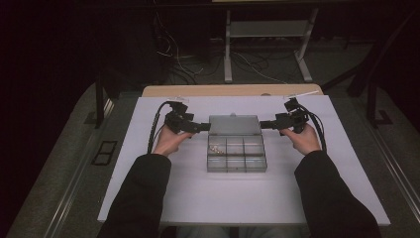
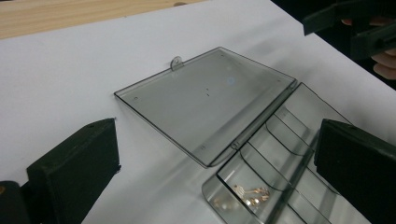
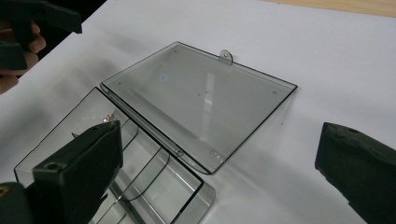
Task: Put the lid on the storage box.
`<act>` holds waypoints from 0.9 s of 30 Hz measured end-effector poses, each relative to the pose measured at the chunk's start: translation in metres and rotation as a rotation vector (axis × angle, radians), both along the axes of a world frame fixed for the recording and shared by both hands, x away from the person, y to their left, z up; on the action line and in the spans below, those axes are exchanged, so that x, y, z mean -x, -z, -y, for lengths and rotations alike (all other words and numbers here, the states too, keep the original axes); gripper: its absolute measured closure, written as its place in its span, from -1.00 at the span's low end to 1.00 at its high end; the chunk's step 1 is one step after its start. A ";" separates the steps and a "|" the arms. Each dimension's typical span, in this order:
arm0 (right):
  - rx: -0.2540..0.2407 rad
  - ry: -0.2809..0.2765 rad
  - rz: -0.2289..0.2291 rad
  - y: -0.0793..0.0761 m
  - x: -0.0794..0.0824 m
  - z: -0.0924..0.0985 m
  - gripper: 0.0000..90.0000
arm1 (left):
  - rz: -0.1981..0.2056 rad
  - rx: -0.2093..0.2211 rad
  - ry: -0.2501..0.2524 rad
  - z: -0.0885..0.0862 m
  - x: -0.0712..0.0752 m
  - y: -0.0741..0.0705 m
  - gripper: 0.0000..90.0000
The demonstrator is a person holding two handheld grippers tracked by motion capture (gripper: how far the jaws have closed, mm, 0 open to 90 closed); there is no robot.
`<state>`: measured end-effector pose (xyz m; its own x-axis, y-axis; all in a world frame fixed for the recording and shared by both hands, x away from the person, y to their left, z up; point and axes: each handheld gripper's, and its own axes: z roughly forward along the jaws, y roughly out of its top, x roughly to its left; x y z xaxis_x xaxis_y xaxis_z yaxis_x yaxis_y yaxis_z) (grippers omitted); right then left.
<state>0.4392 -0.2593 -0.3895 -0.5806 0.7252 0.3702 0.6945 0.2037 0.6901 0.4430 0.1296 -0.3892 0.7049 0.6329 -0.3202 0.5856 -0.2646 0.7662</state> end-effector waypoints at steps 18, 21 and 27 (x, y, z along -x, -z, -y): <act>-0.028 0.033 -0.005 0.013 -0.010 0.002 -0.99 | -0.044 0.057 -0.120 0.002 -0.021 0.024 -1.00; -0.032 0.043 -0.011 0.015 -0.012 0.002 -0.99 | -0.053 0.051 -0.129 0.003 -0.023 0.028 -1.00; -0.036 0.054 -0.021 0.020 -0.016 0.002 -0.99 | -0.068 0.055 -0.135 0.009 -0.025 0.036 -1.00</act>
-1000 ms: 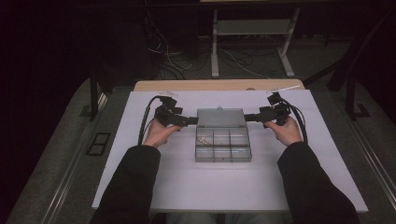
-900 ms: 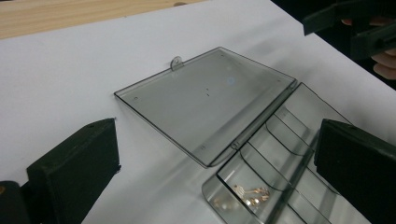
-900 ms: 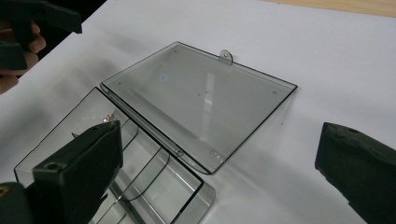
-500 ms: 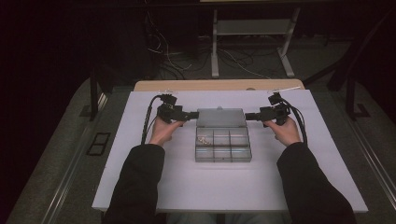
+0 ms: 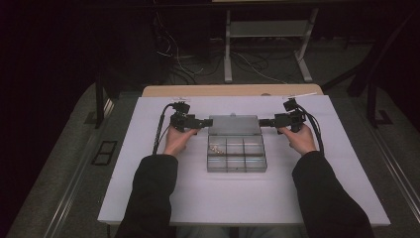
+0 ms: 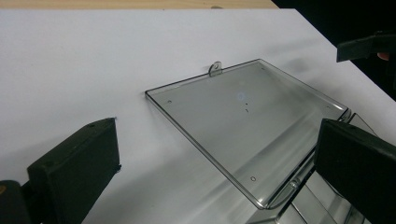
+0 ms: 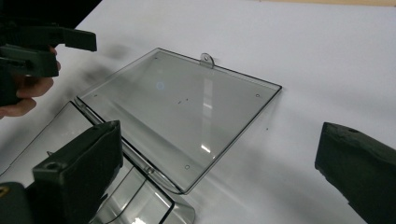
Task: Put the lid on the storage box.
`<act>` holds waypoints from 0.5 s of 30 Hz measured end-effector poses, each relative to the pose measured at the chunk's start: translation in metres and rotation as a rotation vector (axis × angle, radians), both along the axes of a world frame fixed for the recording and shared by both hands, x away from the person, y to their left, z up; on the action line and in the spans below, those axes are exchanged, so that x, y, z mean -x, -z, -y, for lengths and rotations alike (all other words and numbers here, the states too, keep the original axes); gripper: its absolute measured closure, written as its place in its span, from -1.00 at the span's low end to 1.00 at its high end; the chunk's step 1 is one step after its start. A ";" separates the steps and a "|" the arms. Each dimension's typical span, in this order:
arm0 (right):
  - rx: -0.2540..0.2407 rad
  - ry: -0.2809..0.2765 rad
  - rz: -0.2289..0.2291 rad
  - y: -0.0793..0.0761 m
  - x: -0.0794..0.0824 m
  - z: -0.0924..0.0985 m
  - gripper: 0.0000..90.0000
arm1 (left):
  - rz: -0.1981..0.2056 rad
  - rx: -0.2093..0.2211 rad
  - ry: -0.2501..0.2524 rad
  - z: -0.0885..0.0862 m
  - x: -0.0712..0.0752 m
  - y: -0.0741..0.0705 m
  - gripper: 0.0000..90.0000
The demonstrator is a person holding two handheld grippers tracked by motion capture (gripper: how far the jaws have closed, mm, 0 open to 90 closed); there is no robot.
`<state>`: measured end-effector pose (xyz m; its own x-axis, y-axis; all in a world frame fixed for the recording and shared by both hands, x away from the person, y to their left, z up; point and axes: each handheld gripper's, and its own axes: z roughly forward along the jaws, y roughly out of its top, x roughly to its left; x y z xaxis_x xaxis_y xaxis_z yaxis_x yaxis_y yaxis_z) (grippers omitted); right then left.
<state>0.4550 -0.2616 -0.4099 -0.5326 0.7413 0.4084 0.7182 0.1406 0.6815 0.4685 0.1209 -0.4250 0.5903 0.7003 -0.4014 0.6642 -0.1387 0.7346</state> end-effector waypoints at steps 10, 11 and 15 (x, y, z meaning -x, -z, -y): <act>0.016 0.002 -0.021 0.009 -0.004 -0.003 -0.99 | -0.024 0.031 -0.005 0.010 -0.003 0.011 -1.00; 0.018 0.001 -0.024 0.010 -0.004 -0.004 -0.99 | -0.026 0.033 -0.005 0.011 -0.003 0.012 -1.00; 0.023 -0.007 -0.033 0.014 -0.005 -0.007 -0.99 | -0.049 0.060 -0.017 0.013 -0.004 0.017 -1.00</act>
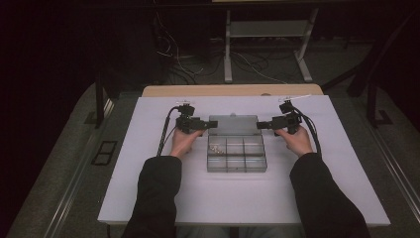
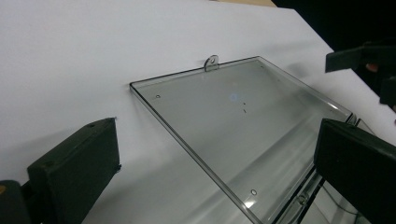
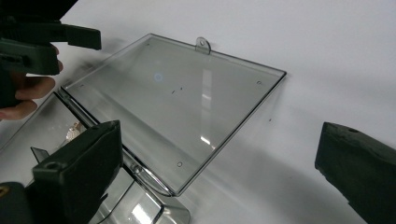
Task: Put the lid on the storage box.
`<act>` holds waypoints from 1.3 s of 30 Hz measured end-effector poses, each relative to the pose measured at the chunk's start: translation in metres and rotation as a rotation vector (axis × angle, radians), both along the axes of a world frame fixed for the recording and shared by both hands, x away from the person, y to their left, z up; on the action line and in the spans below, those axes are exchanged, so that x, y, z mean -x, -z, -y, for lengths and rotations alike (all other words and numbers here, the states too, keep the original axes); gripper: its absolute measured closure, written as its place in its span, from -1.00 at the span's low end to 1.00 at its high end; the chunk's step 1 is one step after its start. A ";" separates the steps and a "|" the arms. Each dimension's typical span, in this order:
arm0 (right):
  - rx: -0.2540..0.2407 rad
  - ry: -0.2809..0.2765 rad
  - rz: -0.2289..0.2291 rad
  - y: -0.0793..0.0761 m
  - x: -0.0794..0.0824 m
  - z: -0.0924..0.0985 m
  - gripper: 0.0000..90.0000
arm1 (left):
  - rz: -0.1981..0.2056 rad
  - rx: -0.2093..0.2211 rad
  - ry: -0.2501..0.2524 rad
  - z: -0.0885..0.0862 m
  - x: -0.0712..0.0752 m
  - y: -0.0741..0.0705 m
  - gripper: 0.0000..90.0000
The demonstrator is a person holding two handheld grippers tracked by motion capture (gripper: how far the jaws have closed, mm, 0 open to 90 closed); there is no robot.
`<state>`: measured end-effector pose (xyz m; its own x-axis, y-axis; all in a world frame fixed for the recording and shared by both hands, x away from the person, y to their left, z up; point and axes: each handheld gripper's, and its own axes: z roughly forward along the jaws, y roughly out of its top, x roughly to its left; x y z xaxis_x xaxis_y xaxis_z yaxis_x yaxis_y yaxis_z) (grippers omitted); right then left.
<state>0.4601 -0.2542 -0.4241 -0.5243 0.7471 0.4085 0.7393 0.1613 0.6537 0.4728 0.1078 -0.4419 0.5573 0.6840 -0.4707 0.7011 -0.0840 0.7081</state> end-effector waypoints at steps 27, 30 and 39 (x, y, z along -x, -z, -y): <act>-0.008 -0.014 -0.060 0.021 -0.005 -0.020 -0.68 | -0.066 0.035 0.014 0.013 -0.001 0.015 -0.75; -0.015 -0.013 -0.066 0.022 -0.006 -0.021 -0.68 | -0.075 0.042 0.014 0.013 -0.001 0.015 -0.71; -0.030 -0.012 -0.080 0.024 -0.006 -0.024 -0.66 | -0.097 0.048 0.019 0.014 -0.001 0.017 -0.63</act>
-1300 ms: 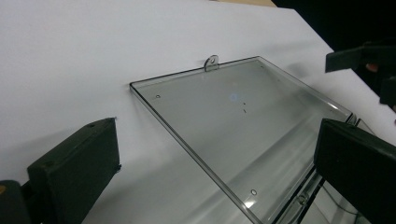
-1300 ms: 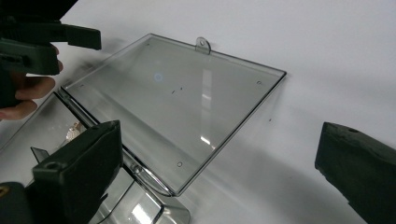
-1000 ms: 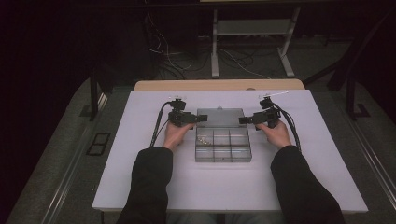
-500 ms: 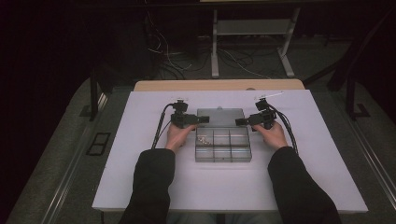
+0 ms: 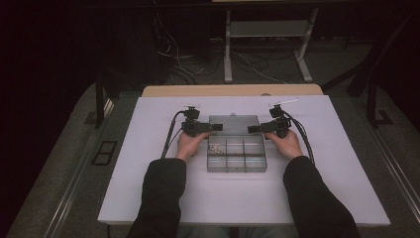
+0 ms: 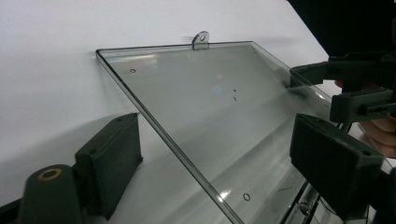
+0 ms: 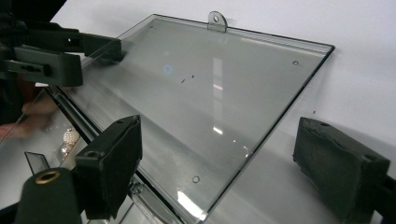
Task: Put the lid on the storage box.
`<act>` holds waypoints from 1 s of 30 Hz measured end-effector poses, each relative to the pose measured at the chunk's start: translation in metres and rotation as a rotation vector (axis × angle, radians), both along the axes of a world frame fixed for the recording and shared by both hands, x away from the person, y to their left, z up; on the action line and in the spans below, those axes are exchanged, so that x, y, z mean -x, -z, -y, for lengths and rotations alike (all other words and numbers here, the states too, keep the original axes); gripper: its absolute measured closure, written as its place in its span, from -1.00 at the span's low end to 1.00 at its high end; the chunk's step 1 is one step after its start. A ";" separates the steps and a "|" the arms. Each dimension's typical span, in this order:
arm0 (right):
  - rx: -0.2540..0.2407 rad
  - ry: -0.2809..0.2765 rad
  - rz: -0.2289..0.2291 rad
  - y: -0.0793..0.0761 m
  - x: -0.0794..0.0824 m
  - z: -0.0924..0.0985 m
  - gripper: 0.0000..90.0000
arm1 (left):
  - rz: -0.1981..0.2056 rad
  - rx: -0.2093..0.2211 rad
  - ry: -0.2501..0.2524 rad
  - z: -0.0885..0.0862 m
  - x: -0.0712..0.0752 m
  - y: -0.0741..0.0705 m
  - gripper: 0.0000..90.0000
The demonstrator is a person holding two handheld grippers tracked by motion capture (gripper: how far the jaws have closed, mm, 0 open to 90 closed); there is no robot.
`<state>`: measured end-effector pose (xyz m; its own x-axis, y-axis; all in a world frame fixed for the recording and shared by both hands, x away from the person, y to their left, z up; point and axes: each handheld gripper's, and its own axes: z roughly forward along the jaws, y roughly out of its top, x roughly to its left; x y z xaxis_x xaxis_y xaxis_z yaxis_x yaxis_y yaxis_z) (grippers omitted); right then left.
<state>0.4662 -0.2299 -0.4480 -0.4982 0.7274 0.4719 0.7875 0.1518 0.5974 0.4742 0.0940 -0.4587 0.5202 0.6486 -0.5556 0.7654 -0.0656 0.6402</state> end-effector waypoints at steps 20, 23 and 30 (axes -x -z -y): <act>-0.042 0.001 -0.035 0.003 -0.001 -0.003 -0.49 | -0.063 0.014 -0.033 -0.004 -0.001 -0.001 -0.32; -0.054 -0.001 -0.033 0.002 -0.001 -0.003 -0.41 | -0.073 0.025 -0.025 -0.002 -0.001 0.000 -0.29; -0.059 -0.002 -0.013 -0.002 0.000 -0.002 -0.22 | -0.083 0.081 0.004 0.007 0.001 0.002 -0.17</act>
<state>0.4658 -0.2275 -0.4462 -0.4928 0.6972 0.5205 0.7951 0.1178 0.5950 0.4732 0.0866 -0.4610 0.4726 0.5982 -0.6472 0.8160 -0.0196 0.5777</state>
